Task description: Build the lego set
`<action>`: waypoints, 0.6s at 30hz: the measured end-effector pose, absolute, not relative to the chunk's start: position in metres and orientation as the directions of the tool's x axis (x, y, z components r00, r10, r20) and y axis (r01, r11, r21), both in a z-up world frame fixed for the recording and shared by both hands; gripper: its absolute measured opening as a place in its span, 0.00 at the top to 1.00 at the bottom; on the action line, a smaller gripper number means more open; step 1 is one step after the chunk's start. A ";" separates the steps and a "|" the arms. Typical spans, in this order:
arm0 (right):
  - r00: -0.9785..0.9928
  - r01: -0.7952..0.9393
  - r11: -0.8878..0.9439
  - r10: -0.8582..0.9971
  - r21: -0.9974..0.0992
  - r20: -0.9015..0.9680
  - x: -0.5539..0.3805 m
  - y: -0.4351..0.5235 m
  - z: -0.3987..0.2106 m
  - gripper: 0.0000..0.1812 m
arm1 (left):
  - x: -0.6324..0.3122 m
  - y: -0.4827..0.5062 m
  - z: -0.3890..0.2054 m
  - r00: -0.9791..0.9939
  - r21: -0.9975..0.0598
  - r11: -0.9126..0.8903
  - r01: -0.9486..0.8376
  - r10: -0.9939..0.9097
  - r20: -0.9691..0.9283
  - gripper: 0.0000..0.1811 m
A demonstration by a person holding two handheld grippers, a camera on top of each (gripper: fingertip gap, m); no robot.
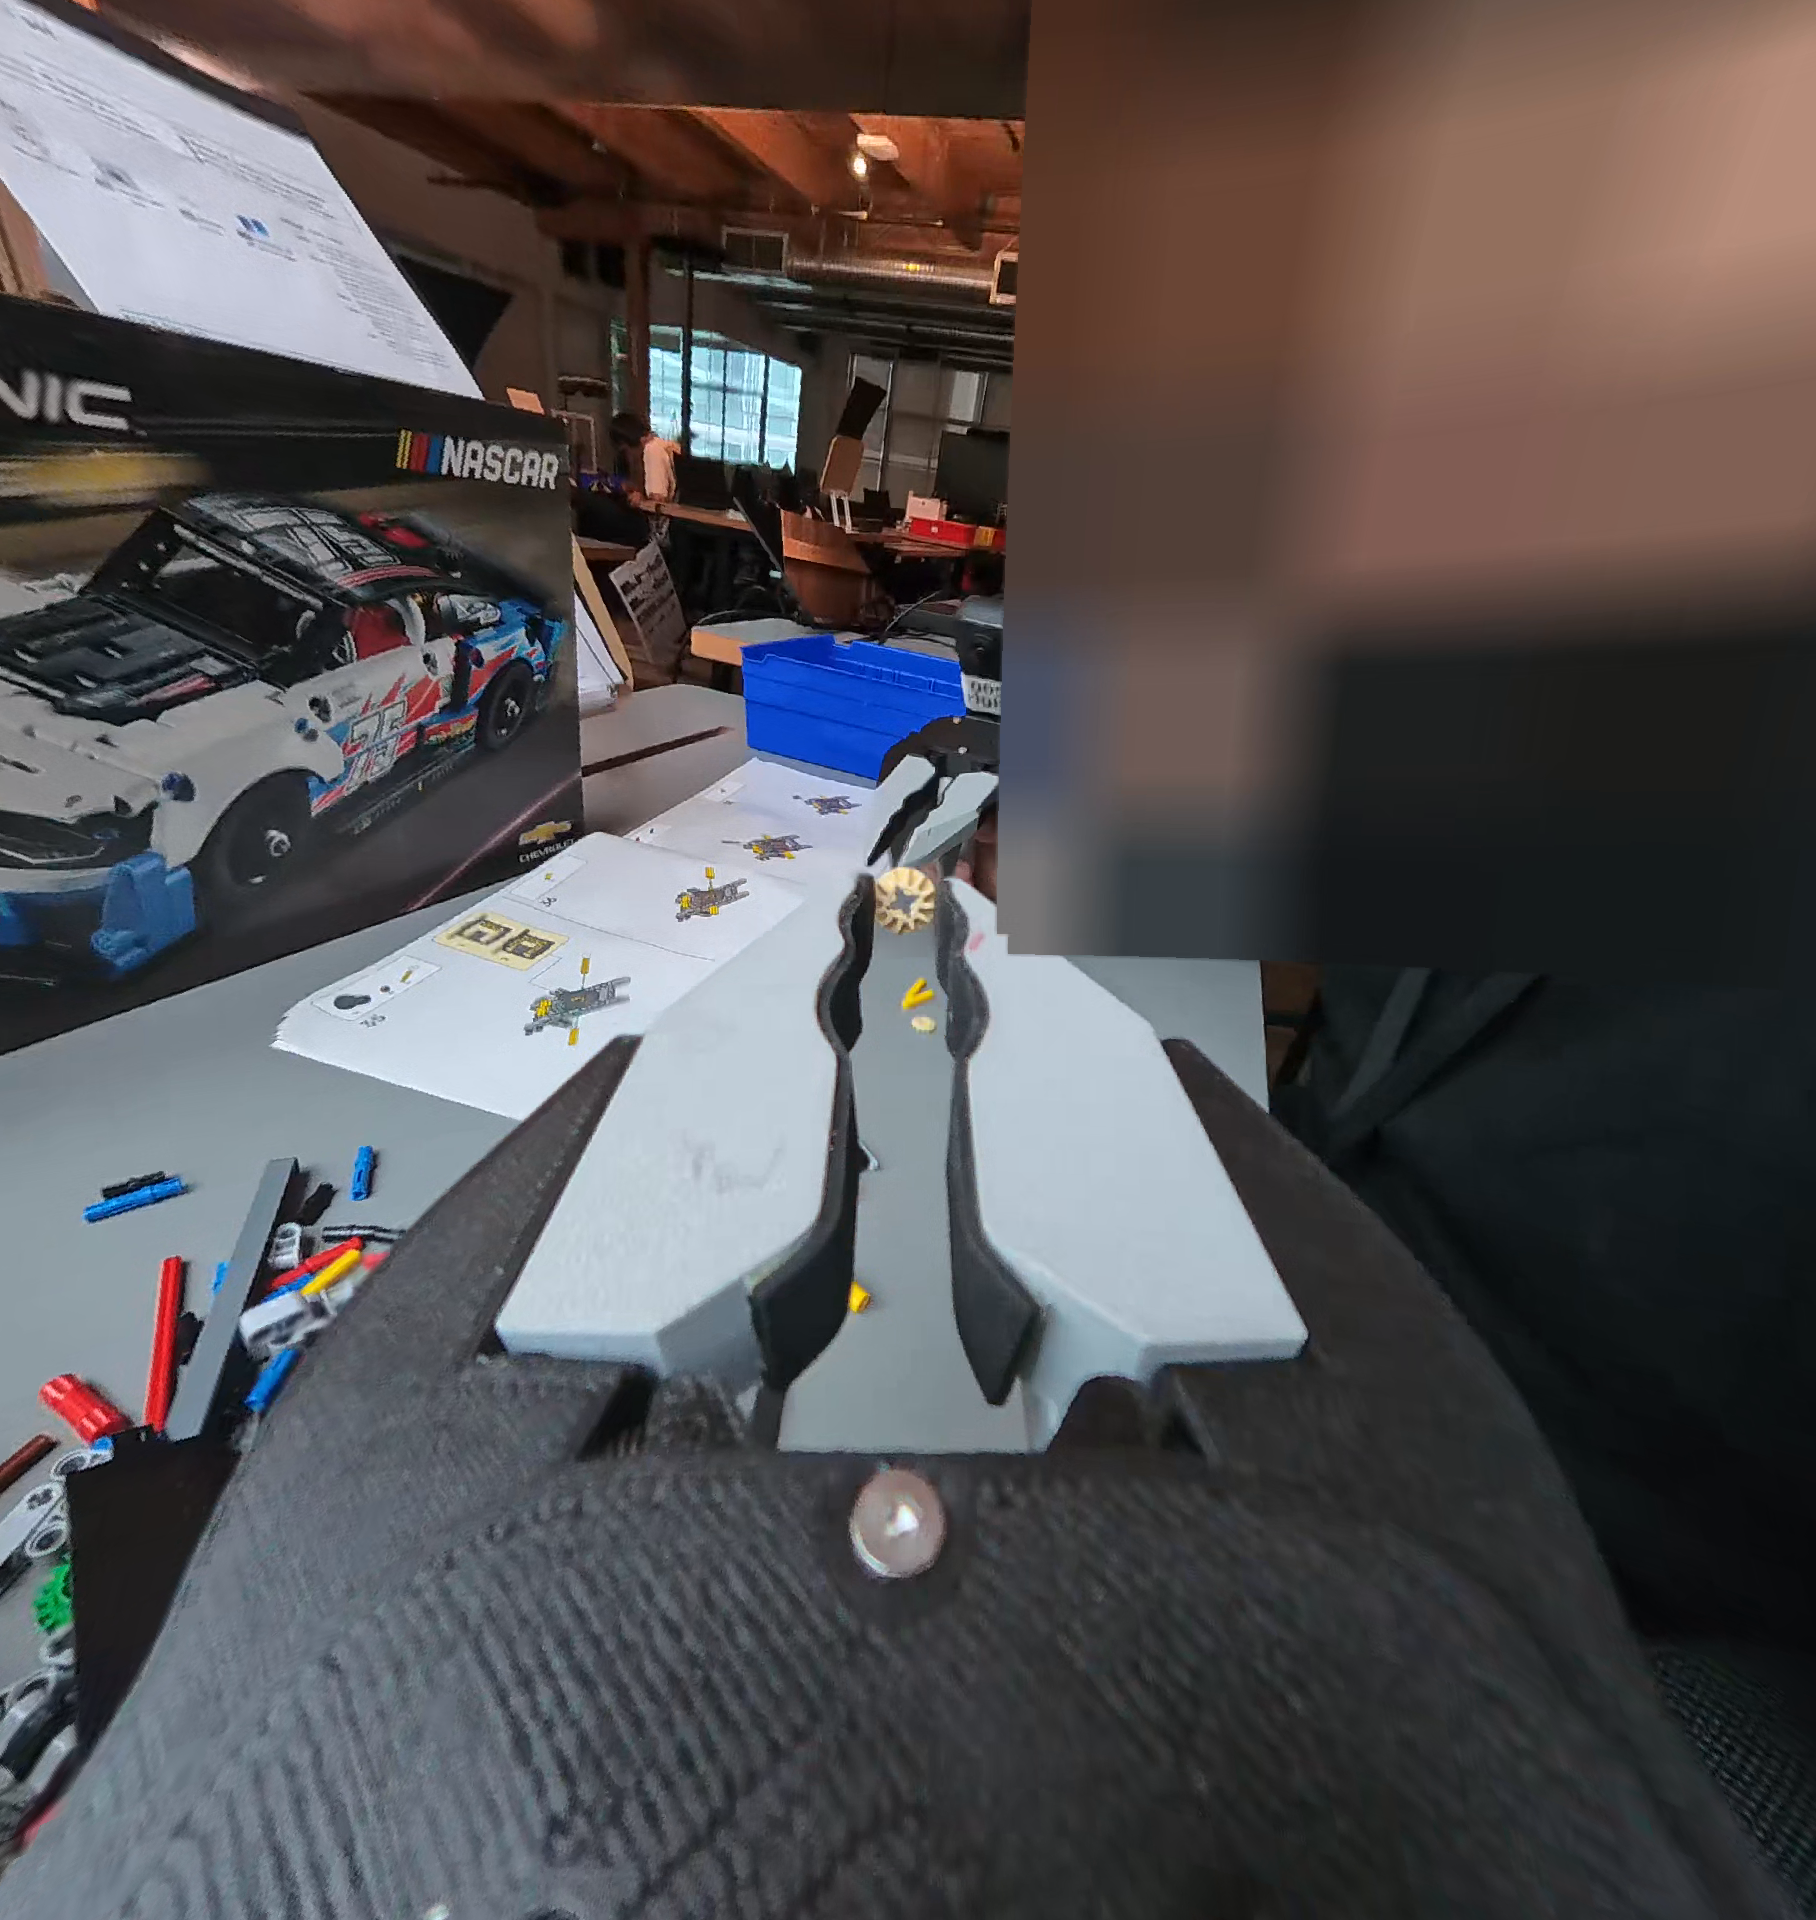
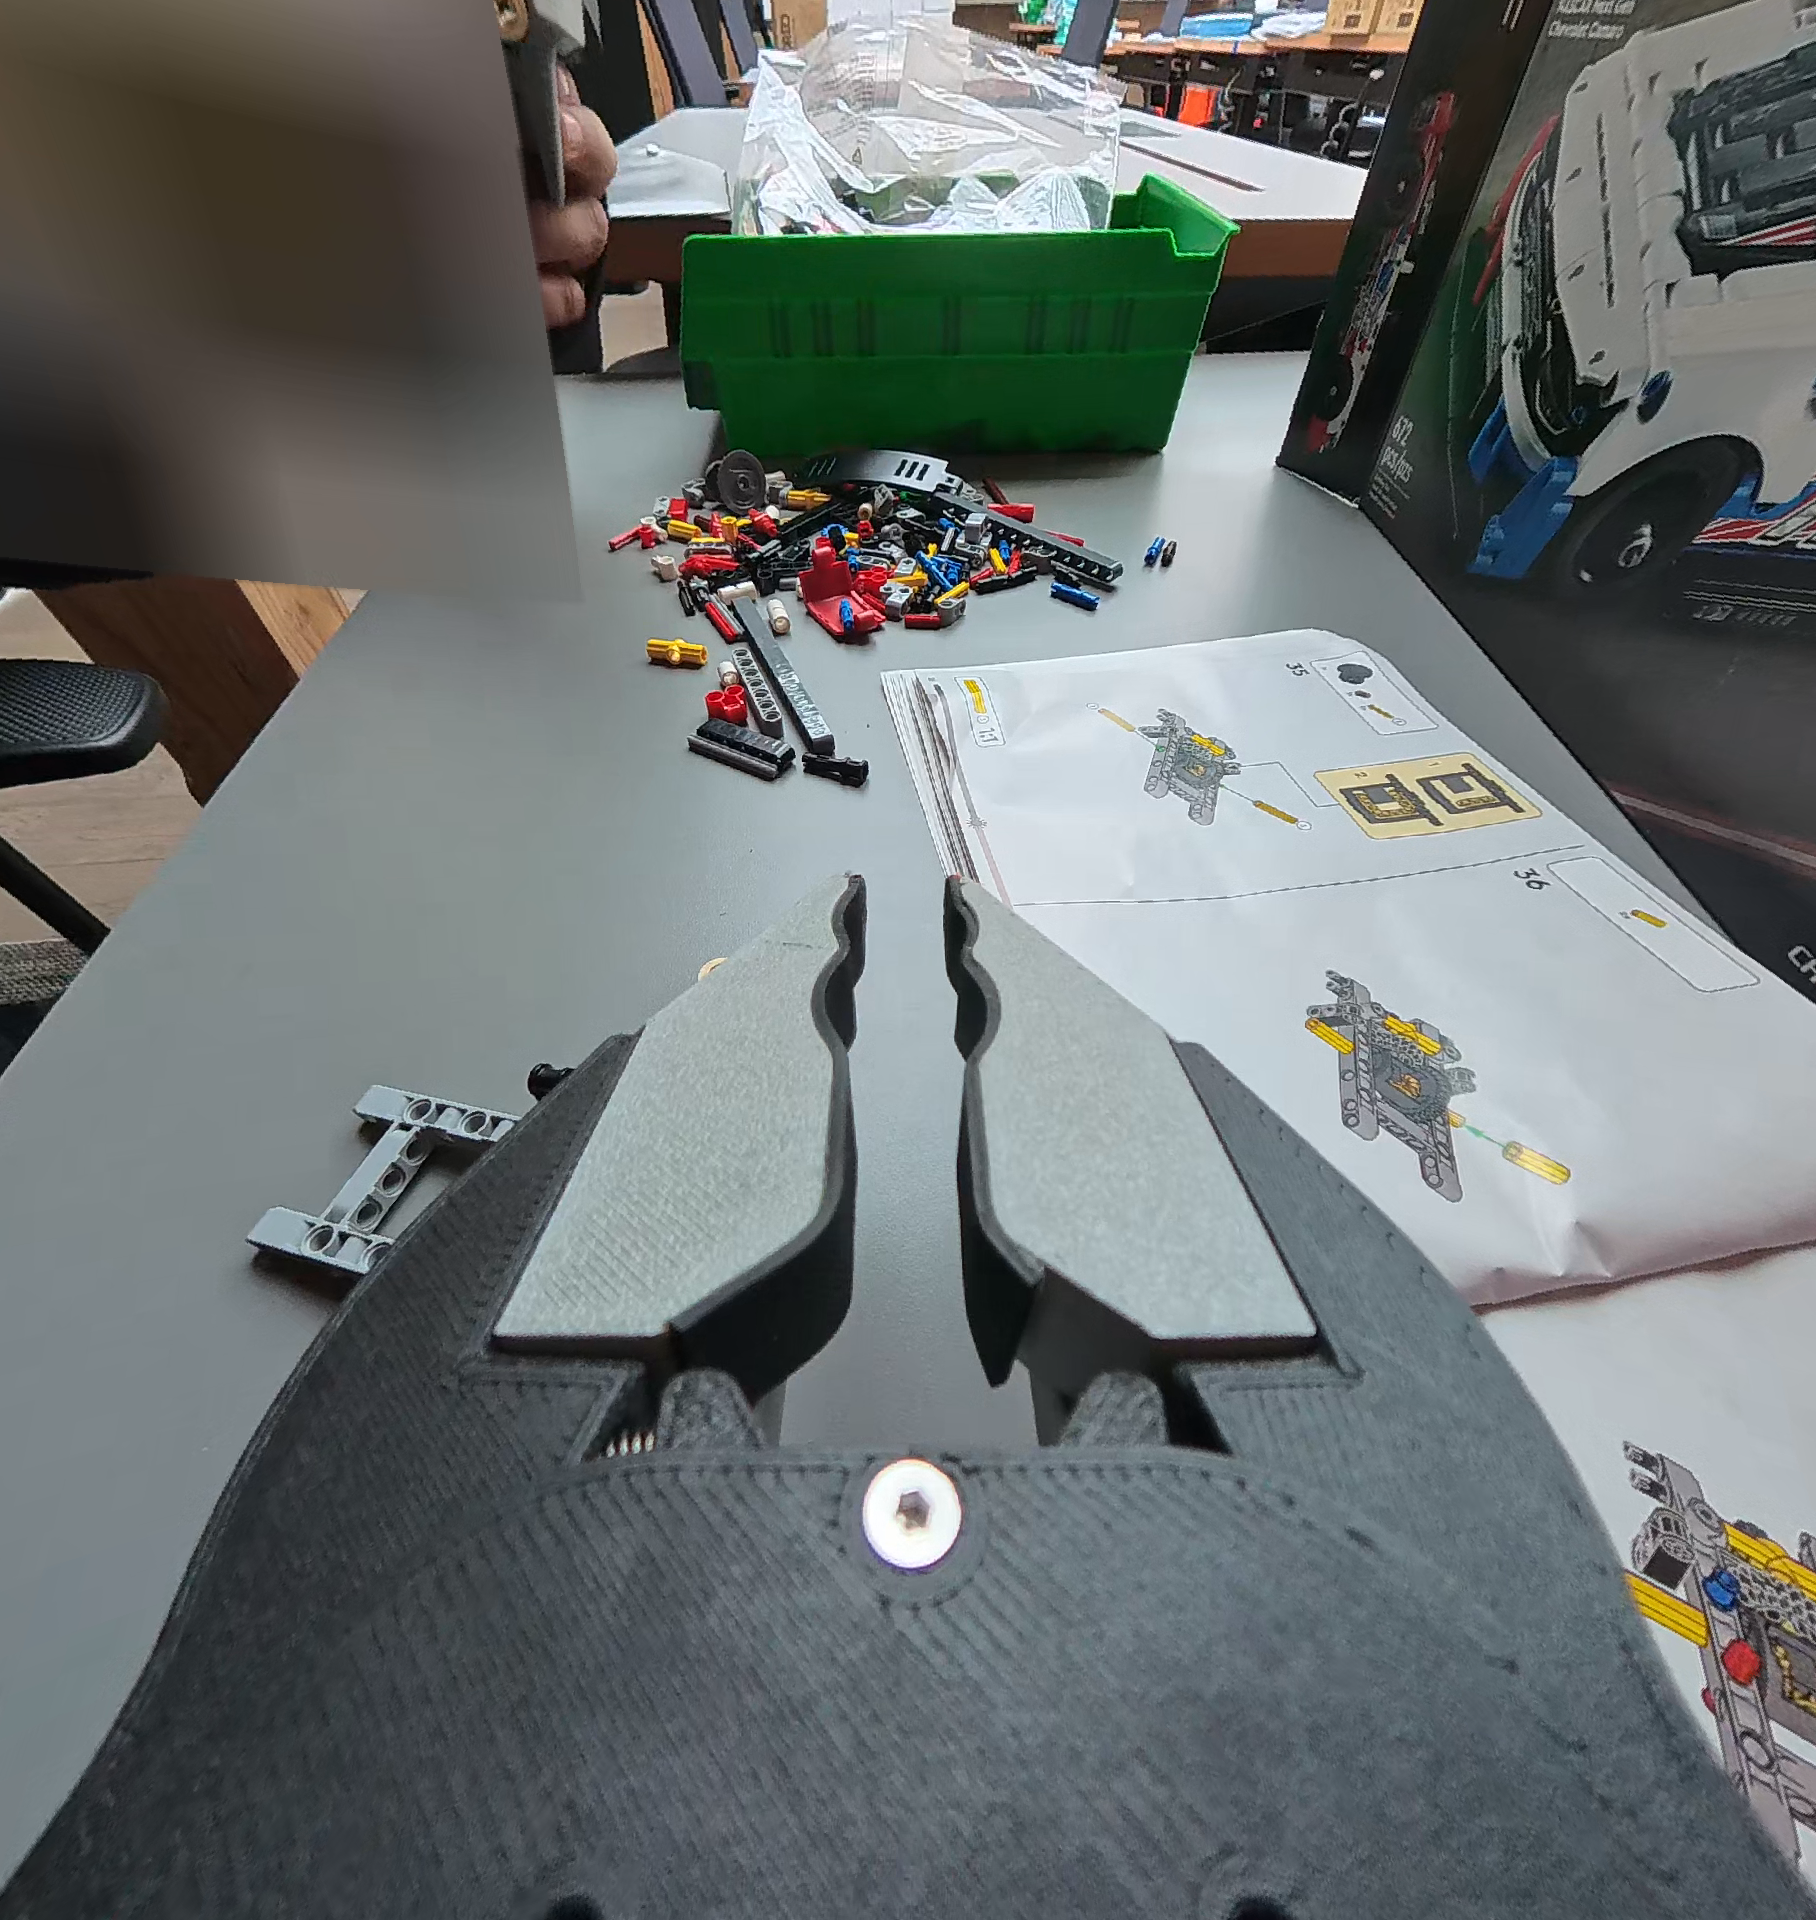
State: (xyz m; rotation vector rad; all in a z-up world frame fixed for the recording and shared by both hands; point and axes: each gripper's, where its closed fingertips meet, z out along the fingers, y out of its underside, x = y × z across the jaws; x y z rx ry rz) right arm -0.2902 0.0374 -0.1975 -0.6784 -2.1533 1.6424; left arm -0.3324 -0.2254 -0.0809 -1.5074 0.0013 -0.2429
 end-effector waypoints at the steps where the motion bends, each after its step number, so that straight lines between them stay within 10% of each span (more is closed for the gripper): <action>1: -0.824 0.163 0.214 0.566 -0.963 -0.013 -0.290 0.037 -0.198 0.94 | -0.331 -0.219 -0.087 0.975 -0.986 0.008 0.164 -0.155 0.161 0.95; 9: -0.826 0.164 0.220 0.564 -0.962 -0.012 -0.290 0.037 -0.199 0.94 | -0.289 -0.105 -0.189 0.993 -0.838 -0.546 0.015 -0.091 0.077 0.95; 18: -0.835 0.151 0.228 0.550 -0.962 0.000 -0.287 0.034 -0.198 0.94 | -0.257 -0.030 -0.262 0.978 -0.644 -0.746 -0.171 -0.208 -0.018 0.95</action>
